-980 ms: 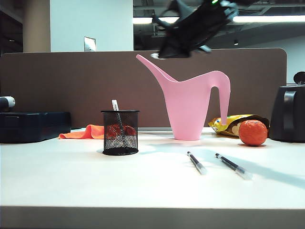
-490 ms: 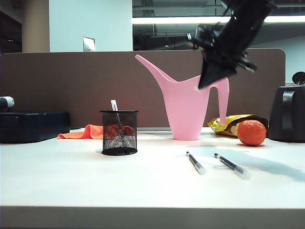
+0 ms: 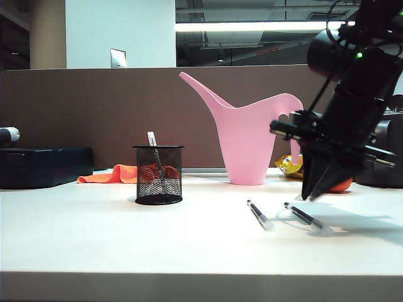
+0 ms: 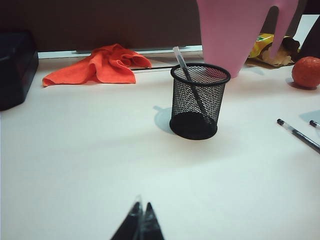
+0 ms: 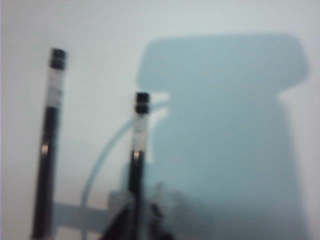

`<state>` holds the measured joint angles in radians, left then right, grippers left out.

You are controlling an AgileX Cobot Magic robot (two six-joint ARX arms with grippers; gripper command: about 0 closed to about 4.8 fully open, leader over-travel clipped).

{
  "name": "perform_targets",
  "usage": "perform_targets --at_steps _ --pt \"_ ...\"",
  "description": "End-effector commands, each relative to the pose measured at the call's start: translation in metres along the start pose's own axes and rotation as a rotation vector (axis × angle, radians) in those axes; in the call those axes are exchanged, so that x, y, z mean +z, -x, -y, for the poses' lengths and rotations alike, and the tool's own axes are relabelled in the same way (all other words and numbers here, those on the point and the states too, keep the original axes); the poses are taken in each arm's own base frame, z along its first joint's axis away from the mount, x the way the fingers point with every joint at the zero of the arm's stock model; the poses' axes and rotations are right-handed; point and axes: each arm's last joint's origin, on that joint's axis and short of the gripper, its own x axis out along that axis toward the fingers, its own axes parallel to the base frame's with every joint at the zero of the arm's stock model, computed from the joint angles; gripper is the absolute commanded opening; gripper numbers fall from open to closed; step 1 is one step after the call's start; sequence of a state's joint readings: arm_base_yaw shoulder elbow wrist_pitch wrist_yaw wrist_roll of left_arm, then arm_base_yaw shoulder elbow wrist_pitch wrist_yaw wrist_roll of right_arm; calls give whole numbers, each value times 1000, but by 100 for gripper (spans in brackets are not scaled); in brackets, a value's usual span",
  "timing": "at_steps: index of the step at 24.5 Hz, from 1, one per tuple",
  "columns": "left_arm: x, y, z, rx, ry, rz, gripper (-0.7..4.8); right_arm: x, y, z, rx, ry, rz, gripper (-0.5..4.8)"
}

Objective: Pick up a few water-based pens and put them in the pen basket.

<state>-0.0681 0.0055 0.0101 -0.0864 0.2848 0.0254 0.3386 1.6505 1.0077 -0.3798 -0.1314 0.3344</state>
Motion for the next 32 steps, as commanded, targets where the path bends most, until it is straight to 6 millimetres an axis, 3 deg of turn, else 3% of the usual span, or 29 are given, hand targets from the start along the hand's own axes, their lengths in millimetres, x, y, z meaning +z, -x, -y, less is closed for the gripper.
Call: perform_targets --at_steps 1,21,32 --pt "2 0 0 1 -5 14 -3 6 3 -2 -10 5 55 124" --pt "2 0 0 1 -5 14 -3 4 1 -11 -12 31 68 126" --pt "2 0 0 1 -5 14 -3 -3 -23 -14 -61 45 34 125"
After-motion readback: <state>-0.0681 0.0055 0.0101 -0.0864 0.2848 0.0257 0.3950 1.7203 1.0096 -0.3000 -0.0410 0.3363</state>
